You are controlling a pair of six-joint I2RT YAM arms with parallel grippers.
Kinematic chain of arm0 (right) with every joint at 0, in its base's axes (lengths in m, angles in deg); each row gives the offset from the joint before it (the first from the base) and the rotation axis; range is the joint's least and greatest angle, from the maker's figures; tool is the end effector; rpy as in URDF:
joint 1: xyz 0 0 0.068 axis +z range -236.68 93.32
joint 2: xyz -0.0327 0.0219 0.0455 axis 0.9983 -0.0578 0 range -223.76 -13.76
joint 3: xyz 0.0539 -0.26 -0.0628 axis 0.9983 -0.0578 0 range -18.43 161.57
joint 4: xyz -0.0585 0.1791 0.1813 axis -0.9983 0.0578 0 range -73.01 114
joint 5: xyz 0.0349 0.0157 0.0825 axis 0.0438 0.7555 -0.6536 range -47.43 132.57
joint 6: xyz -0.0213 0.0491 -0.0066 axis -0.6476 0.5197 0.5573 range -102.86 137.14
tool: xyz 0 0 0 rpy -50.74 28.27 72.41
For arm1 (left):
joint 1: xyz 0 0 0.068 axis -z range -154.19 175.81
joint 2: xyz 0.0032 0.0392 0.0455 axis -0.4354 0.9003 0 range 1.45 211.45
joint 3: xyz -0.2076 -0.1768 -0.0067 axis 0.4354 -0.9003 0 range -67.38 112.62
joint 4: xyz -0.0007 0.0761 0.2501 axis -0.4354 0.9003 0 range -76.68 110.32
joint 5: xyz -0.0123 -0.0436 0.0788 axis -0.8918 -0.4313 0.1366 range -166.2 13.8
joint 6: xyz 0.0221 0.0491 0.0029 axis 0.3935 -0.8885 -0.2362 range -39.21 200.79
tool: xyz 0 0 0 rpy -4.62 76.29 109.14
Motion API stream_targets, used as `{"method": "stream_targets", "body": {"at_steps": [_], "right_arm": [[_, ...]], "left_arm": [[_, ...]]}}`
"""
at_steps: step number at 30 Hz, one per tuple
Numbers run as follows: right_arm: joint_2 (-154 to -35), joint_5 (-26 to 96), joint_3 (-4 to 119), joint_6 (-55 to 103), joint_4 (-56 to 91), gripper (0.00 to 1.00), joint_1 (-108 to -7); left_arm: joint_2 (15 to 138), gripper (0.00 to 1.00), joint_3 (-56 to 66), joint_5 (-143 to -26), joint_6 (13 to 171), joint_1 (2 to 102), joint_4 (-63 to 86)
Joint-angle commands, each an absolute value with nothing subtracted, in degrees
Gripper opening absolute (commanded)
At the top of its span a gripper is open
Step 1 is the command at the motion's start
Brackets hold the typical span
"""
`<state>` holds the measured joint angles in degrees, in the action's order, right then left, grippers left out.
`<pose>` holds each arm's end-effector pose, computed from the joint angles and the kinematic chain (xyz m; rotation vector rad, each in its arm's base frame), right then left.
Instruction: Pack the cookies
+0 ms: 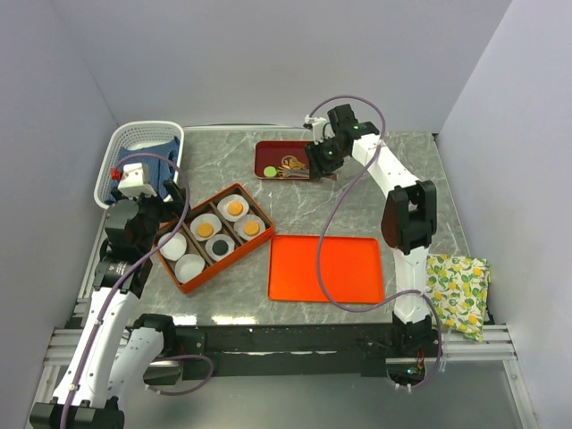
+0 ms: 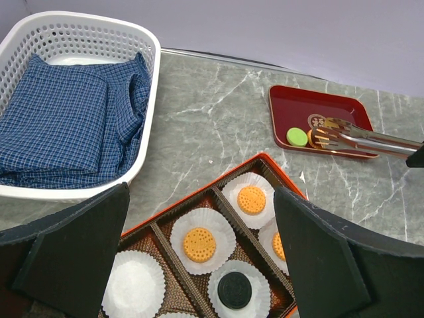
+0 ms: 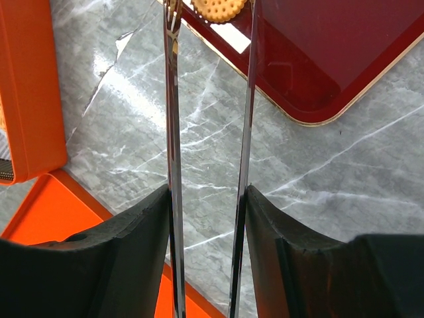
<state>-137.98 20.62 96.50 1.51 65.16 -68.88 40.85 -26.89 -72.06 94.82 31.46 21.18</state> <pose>0.4507 0.1586 0.2612 -0.8678 2.3890 0.5060 0.1679 -0.0140 0.3328 -0.1779 1.6831 -0.1963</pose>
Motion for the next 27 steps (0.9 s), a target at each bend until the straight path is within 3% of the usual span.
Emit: {"method": "stream_targets", "body": {"at_steps": [1,27], "right_arm": [[-139.44,21.56,100.13,1.94,65.60,0.54,-68.23],[-139.97,26.49,102.15,1.94,66.92,0.49,-68.05]], "left_arm": [[41.00,0.96,-27.04,-72.95,94.07,31.35,18.68],[41.35,0.96,-27.04,-73.04,93.98,31.35,18.59]]}}
